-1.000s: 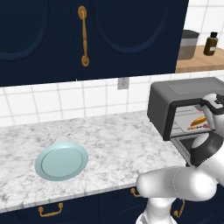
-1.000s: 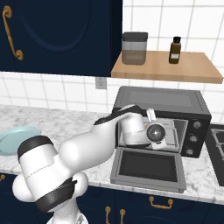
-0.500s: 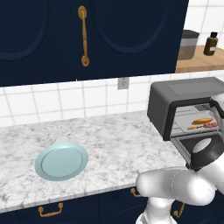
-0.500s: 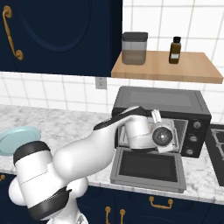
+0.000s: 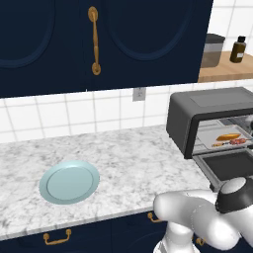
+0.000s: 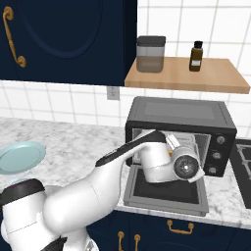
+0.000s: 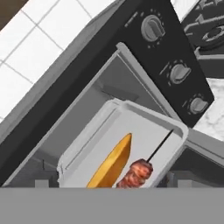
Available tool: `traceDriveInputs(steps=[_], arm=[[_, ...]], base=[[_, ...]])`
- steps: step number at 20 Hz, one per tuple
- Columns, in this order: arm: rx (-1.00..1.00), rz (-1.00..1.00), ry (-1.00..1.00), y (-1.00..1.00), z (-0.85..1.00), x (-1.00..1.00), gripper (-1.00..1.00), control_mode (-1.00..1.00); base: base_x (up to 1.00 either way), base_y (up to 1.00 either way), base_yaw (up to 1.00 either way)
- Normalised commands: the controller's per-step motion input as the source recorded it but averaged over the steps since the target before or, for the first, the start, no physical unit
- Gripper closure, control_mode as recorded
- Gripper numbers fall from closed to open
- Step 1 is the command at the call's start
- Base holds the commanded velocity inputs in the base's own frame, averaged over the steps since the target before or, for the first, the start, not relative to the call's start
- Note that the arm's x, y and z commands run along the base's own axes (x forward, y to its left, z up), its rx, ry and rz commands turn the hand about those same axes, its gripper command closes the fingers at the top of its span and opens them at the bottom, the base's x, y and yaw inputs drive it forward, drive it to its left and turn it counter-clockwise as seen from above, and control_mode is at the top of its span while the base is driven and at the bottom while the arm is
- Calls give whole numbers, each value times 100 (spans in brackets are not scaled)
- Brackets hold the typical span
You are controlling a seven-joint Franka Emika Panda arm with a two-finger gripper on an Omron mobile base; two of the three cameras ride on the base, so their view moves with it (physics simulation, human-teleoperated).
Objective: Pick up the kebab skewer and baguette bread, and place them inside the toaster oven. Close the toaster oven door and start by setting the timer.
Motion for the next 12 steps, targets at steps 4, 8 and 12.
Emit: traceDriveInputs(steps=[4,8,12], arm=[[-48,50,0,1,-16,-30,-100,-100],[-48,49,0,27,-34,-46,-100,-100],[-42,29,0,74,-28,-19,-100,-100]], base=[[0,0,0],[0,0,0],[0,0,0]])
